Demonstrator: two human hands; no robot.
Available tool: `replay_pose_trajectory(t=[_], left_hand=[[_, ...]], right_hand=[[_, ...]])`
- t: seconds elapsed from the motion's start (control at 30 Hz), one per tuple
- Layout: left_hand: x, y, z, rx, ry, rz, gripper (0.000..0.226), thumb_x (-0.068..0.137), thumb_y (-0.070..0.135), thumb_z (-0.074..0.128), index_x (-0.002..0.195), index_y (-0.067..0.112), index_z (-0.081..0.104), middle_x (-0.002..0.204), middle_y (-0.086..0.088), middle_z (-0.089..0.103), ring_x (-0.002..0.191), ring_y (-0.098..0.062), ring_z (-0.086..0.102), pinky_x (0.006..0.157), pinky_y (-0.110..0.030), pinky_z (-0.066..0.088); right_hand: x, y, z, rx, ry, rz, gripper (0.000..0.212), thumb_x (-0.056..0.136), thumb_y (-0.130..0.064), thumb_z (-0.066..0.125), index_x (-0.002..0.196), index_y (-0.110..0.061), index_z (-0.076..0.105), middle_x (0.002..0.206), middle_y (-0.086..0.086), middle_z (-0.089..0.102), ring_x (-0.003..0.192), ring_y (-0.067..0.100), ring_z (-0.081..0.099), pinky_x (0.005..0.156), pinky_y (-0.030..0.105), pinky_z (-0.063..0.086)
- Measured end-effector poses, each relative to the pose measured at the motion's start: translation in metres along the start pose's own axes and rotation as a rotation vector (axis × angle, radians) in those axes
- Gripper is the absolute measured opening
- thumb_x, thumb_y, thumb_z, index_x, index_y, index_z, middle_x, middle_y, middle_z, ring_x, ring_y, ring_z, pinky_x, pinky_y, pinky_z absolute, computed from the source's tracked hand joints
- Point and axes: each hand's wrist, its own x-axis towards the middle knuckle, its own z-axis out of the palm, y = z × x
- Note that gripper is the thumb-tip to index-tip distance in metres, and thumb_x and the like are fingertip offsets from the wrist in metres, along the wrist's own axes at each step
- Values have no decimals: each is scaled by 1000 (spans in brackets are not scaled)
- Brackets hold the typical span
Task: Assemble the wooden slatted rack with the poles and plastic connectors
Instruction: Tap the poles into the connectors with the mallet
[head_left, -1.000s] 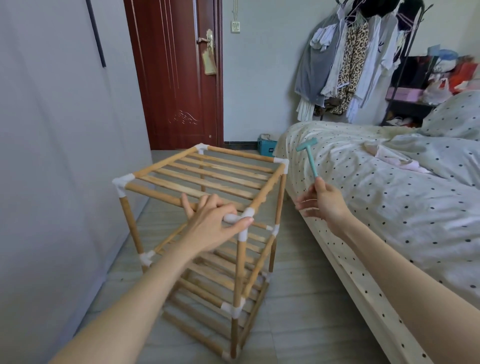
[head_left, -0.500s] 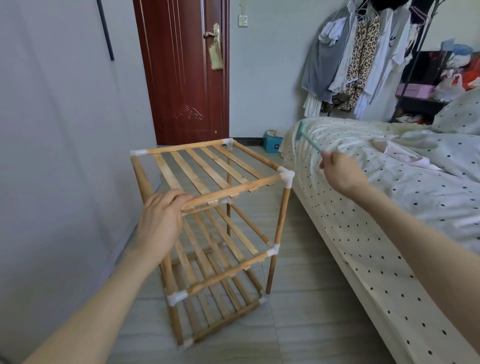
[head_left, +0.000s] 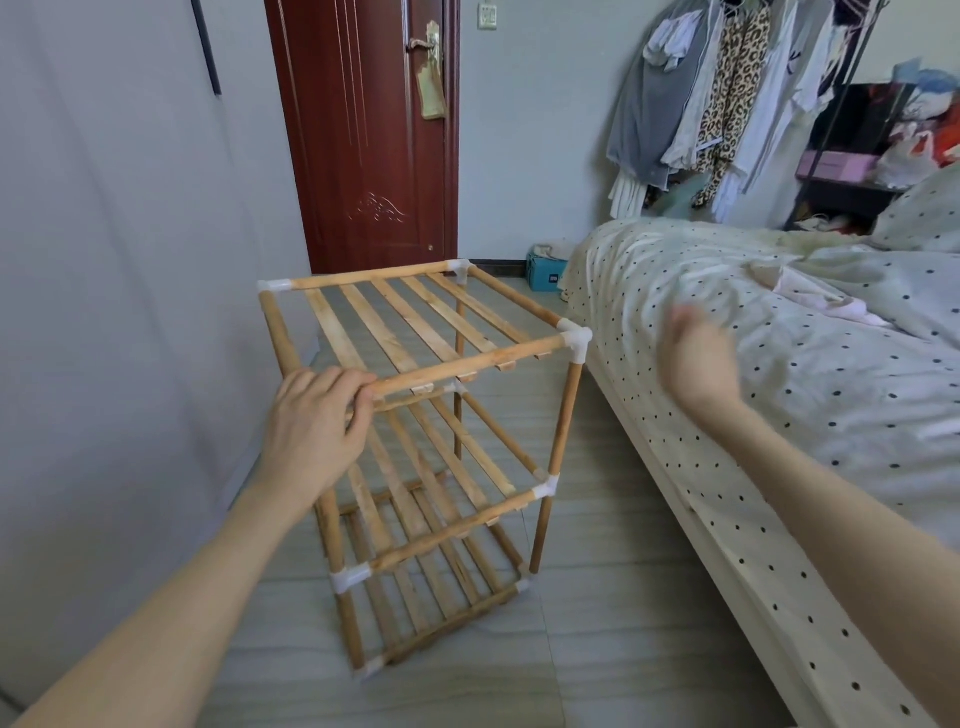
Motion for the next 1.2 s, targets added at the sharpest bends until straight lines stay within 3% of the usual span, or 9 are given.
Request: replay_pose_trajectory(t=[0.1, 0.17, 0.27, 0.37, 0.4, 0.53, 0.7, 0.97, 1.2], left_hand=[[-1, 1, 1, -7, -21, -13, 40, 91, 32, 33, 96, 13, 67, 81, -3, 67, 73, -28, 57, 73, -37, 45], [0, 2, 3, -8, -23, -24, 40, 91, 32, 32, 98, 13, 67, 82, -2, 66, 74, -27, 56, 73, -37, 45], [-1, 2, 3, -15, -21, -24, 39, 91, 32, 32, 97, 14, 67, 81, -2, 66, 73, -27, 56, 72, -37, 44], [1, 1, 3, -17, -12, -20, 39, 91, 32, 33, 96, 14, 67, 81, -2, 67, 72, -26, 56, 72, -37, 45], [0, 0, 4, -17, -6, -19, 39, 91, 32, 33, 96, 14, 67, 80, -2, 66, 72, -26, 56, 72, -37, 45], [-2, 4, 4, -18, 3, -16, 38, 90, 32, 35, 95, 13, 67, 77, -1, 64, 71, -26, 55, 73, -36, 45], [-2, 1, 3, 2, -23, 16, 39, 88, 38, 39, 100, 14, 67, 79, -1, 64, 74, -26, 55, 77, -39, 46], [-3, -2, 9, 83, 14, 46, 27, 84, 25, 69, 108, 12, 68, 78, -4, 61, 72, -30, 55, 75, -40, 49], [-1, -33, 11, 127, 15, 2, 24, 87, 25, 62, 107, 14, 68, 94, -5, 67, 98, -36, 55, 88, -50, 41]], right_hand=[[1, 20, 13, -156, -291, 26, 36, 103, -22, 24, 107, -6, 56, 79, 11, 55, 77, 31, 54, 66, 34, 43], [11, 10, -1, 57, -19, -36, 42, 103, -29, 22, 83, -6, 51, 76, 13, 54, 77, 32, 52, 66, 34, 39], [8, 5, -4, 176, 268, -50, 36, 103, -30, 22, 93, -7, 48, 74, 9, 51, 73, 30, 49, 64, 34, 33], [-3, 22, 30, -132, -290, 89, 39, 102, -27, 22, 111, -4, 53, 78, 9, 55, 71, 28, 55, 66, 34, 42], [-1, 25, 31, -174, -312, 80, 40, 102, -28, 22, 108, -5, 55, 76, 8, 53, 70, 28, 53, 67, 34, 42], [7, 7, 11, 102, 188, 6, 43, 103, -33, 21, 92, -4, 51, 81, 16, 55, 75, 32, 53, 67, 35, 39], [0, 21, 40, -80, -336, 208, 40, 101, -23, 24, 129, -7, 48, 91, 12, 56, 70, 25, 51, 67, 36, 44], [-3, 27, 62, 366, -236, 298, 45, 103, -29, 24, 124, 3, 47, 88, 18, 62, 65, 25, 59, 65, 38, 56], [-3, 32, 113, 781, -228, 502, 42, 103, -29, 27, 133, -2, 41, 116, 12, 54, 105, 23, 54, 94, 40, 49]])
